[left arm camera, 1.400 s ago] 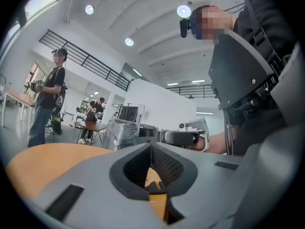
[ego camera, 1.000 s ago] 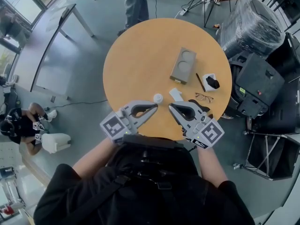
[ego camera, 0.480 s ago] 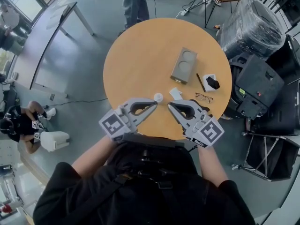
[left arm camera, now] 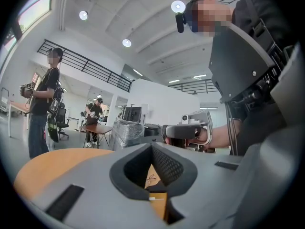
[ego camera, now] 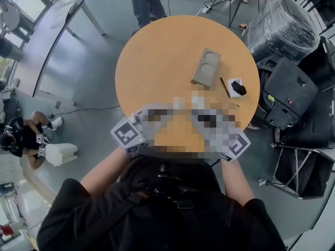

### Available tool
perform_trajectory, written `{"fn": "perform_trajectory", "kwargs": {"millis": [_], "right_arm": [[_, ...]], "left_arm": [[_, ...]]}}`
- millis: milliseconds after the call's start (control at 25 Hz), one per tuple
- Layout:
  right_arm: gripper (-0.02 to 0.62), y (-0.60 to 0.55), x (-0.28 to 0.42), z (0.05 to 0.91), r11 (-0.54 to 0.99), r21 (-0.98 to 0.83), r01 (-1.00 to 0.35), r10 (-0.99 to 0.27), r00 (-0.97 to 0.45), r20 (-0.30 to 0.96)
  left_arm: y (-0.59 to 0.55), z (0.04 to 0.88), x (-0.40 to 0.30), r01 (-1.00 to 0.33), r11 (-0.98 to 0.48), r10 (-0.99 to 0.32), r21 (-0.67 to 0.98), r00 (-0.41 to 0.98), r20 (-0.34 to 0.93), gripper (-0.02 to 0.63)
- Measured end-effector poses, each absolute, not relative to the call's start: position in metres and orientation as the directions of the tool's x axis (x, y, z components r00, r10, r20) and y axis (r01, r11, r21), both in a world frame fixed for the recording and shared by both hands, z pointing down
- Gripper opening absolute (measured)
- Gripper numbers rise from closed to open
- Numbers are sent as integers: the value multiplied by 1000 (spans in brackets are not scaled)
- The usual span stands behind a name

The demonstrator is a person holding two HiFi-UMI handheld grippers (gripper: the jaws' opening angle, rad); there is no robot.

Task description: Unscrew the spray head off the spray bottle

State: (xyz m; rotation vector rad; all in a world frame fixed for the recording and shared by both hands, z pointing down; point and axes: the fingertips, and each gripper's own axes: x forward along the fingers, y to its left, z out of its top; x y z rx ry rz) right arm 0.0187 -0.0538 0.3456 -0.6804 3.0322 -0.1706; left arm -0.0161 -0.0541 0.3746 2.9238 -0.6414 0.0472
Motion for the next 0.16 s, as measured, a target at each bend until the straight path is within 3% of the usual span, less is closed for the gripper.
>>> {"fn": "perform_trajectory", "kwargs": {"millis": [160], "right_arm": [[6, -54, 18, 354, 902, -107, -419, -420, -907, 8]], "left_arm": [[-56, 381, -15, -418, -898, -413, 135, 909, 65, 3]]}}
